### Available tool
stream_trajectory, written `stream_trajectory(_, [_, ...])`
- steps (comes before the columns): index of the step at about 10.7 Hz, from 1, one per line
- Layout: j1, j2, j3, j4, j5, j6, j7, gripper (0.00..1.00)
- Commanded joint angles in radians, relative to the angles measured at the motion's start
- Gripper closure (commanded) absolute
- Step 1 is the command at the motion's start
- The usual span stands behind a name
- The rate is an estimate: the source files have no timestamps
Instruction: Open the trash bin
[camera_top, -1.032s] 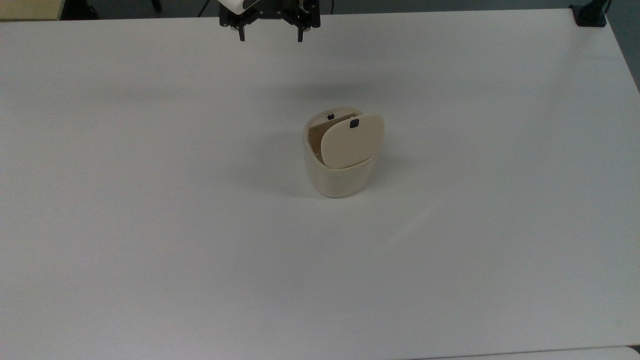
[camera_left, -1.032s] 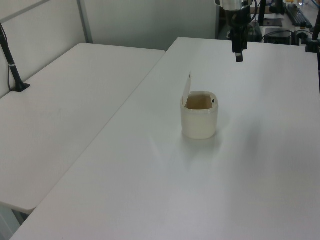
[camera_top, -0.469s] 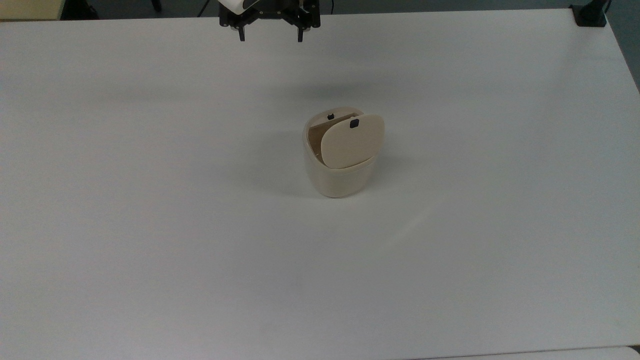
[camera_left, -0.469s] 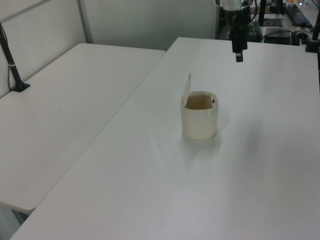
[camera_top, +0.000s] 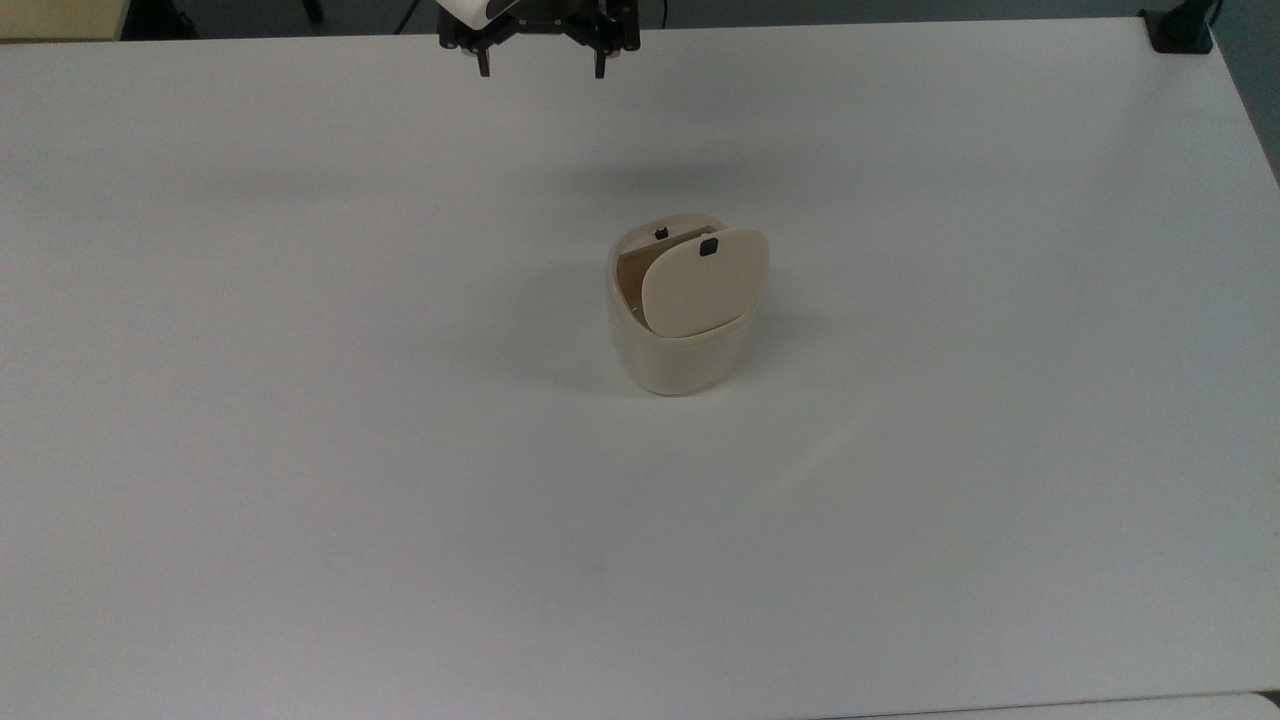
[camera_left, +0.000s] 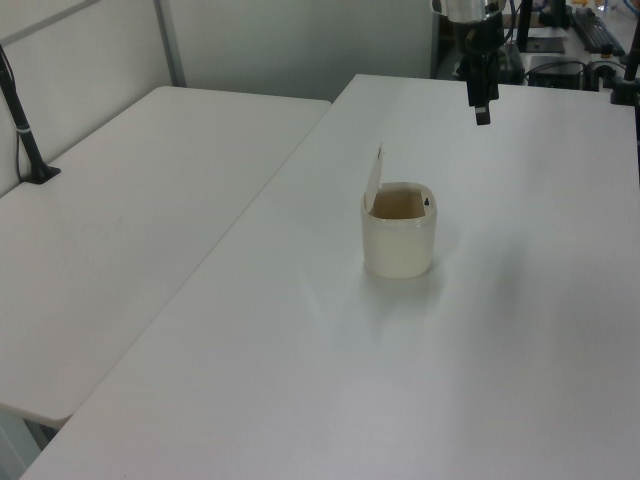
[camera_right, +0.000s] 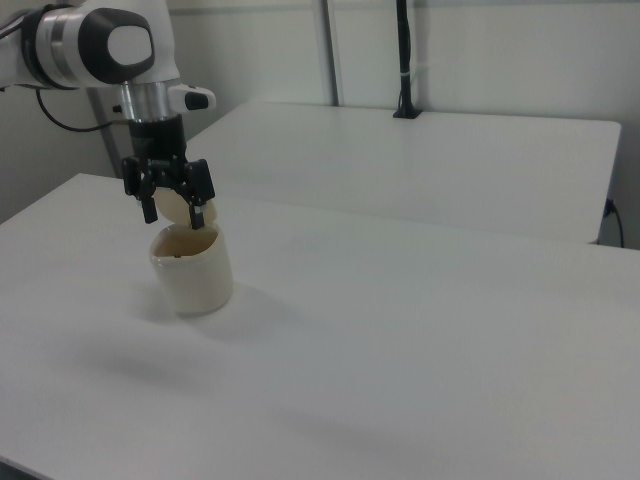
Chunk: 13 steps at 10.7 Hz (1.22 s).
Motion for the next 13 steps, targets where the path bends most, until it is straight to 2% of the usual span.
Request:
stream_trajectory(1, [0.005,-0.016,-0.003,-0.003,-0.003,-0.024,0.016,0.0])
stream_trajectory(13, [0.01,-0.016,-0.003,-0.004,-0.003,-0.056,0.016,0.0])
